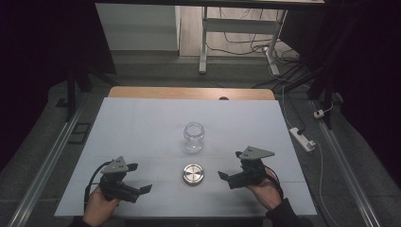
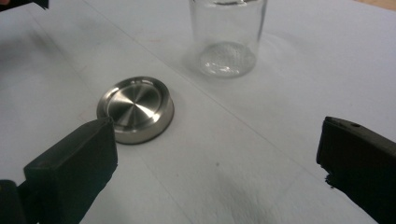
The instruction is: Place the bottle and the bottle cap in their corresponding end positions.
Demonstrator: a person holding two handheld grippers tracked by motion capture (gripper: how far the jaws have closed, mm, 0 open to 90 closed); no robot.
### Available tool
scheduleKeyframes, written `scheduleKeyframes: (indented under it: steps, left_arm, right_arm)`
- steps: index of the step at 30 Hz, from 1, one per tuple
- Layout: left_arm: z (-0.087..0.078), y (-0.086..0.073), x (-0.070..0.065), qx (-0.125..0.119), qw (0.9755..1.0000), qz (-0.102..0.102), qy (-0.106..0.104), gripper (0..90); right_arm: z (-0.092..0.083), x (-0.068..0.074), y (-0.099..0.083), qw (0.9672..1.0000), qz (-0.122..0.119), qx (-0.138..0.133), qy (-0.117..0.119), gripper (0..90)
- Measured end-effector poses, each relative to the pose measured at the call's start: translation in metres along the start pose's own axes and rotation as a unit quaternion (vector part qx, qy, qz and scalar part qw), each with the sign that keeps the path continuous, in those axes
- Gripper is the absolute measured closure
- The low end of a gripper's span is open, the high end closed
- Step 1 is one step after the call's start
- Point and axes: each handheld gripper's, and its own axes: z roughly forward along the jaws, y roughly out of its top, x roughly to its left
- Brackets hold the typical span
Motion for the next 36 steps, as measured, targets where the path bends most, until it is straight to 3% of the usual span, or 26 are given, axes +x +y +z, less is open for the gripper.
scheduleKeyframes:
  steps: [18,36]
  left_arm:
    - [-0.029,-0.033,0.007,-0.010,0.9984,-0.052,0.019,0.4]
    - [-0.045,-0.053,0.006,0.007,0.9955,-0.072,0.061,0.5]
  right_arm:
    - [-0.039,-0.012,-0.040,0.9976,0.033,0.026,-0.054,0.0]
    - [-0.068,-0.015,-0.068,0.9930,0.070,0.046,-0.083,0.0]
